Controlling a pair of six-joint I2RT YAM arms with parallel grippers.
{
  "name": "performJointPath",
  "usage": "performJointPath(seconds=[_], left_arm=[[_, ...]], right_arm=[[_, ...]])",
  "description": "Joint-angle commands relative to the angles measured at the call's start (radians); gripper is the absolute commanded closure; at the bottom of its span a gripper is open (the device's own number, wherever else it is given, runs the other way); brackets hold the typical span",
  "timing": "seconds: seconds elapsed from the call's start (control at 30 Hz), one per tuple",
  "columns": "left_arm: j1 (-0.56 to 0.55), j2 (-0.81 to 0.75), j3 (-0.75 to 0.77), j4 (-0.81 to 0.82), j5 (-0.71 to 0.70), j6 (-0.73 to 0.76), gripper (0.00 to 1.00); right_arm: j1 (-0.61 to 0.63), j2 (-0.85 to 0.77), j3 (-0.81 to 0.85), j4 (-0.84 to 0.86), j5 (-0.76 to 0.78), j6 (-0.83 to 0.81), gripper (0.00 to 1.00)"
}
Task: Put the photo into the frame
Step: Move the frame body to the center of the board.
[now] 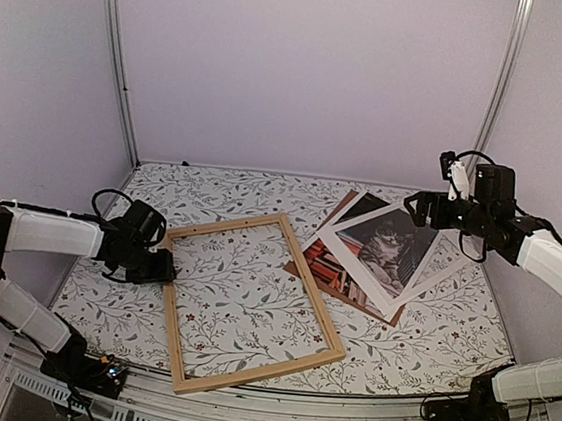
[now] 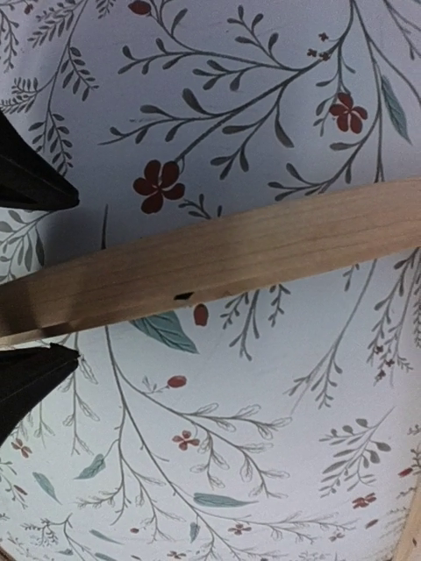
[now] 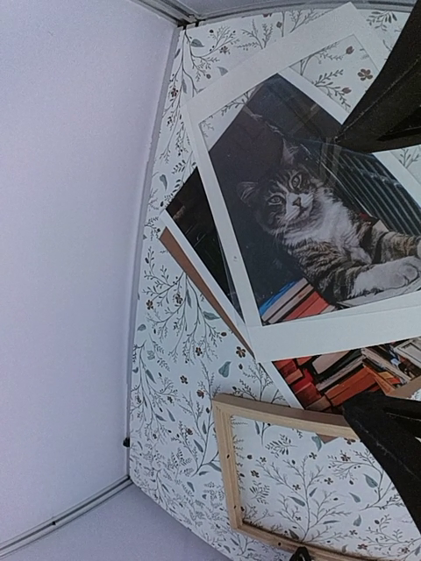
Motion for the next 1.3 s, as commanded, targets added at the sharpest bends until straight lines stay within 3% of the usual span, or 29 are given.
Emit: performJointPath(seconds=[0.0, 0.2, 0.43, 0.6, 0.87, 1.07, 1.27], left_arm=[[-0.01, 0.039, 0.052, 0.024, -0.014, 0.03, 0.49], [0.002, 0.125, 0.13, 0.017, -0.058, 0.077, 0.65], [0.058, 0.249, 0.247, 0.008, -0.058, 0.136, 0.76], [0.121, 0.322, 0.358, -0.014, -0.057, 0.205, 0.77], [0.222, 0.513, 0.647, -0.179, -0.092, 0.388, 0.77], [0.309, 0.612, 0.75, -0.22, -0.068, 0.487, 0.76], [0.329, 0.683, 0.815, -0.228, -0.065, 0.556, 0.74]], right_arm=[[0.009, 0.0, -0.019, 0.014, -0.022, 0.013, 0.01], [0.01, 0.017, -0.016, 0.016, -0.034, 0.018, 0.01], [0.009, 0.049, -0.006, 0.011, -0.053, 0.026, 0.01], [0.01, 0.066, -0.01, 0.013, -0.063, 0.044, 0.01], [0.014, 0.099, -0.001, -0.006, -0.067, 0.062, 0.01], [0.015, 0.122, -0.003, -0.018, -0.024, 0.078, 0.01], [0.016, 0.195, 0.02, -0.079, 0.056, 0.105, 0.01]])
